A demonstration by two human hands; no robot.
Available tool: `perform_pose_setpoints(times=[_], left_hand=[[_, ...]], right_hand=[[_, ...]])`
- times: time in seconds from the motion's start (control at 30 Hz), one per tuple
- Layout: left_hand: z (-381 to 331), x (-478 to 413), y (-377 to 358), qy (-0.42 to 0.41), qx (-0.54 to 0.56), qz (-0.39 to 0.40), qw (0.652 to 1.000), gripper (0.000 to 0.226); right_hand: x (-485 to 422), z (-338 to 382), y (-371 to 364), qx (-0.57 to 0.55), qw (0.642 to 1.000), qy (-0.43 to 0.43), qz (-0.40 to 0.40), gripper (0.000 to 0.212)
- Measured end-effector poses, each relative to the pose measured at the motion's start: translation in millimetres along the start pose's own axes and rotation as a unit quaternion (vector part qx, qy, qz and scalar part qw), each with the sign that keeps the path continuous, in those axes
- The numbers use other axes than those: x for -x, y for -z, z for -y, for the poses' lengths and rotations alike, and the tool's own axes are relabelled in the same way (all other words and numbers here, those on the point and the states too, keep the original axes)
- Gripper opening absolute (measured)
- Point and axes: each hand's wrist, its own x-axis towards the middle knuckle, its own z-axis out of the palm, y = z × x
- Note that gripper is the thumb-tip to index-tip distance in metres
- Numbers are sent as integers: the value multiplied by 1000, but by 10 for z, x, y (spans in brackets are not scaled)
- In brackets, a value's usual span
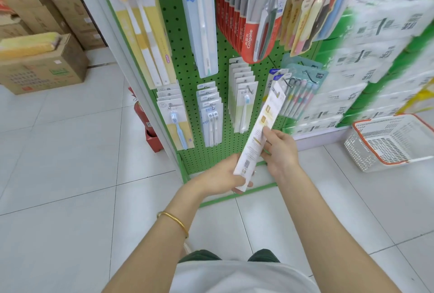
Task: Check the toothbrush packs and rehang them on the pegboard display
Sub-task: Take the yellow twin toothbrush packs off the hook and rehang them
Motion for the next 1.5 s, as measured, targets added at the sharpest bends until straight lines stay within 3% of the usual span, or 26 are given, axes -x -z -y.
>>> perform_pose_setpoints(times=[0.13,0.33,0.57,0.77,1.0,1.1,1.3,1.4,1.5], left_hand=[[54,-5,28,11,-51,-69,996,24],[-106,-40,97,-12,63,-169,984,33],[-342,-110,398,-86,99,-311,941,25],[-537,-84,625,-132,149,-407,891,8],[-639,10,732,-142,268,-372,877,19],[-694,101,817,-171,296,-327,881,12],[-801,330,1026,-251,375,-219,865,14],[-904,499,1080,-258,377,-236,858,15],[-952,605,1184,-237,305,-334,860,25]], right_hand=[[63,42,-21,50,997,21,51,9],[151,53,-113,107,983,56,139,5],[227,100,-167,117,966,85,213,14],[285,132,-199,153,945,88,274,8],[275,178,-282,169,935,54,307,6],[240,198,-338,163,919,4,360,36],[305,239,-575,130,846,-37,516,80],[400,277,-742,102,856,1,508,77],[551,388,-946,173,885,139,409,53]])
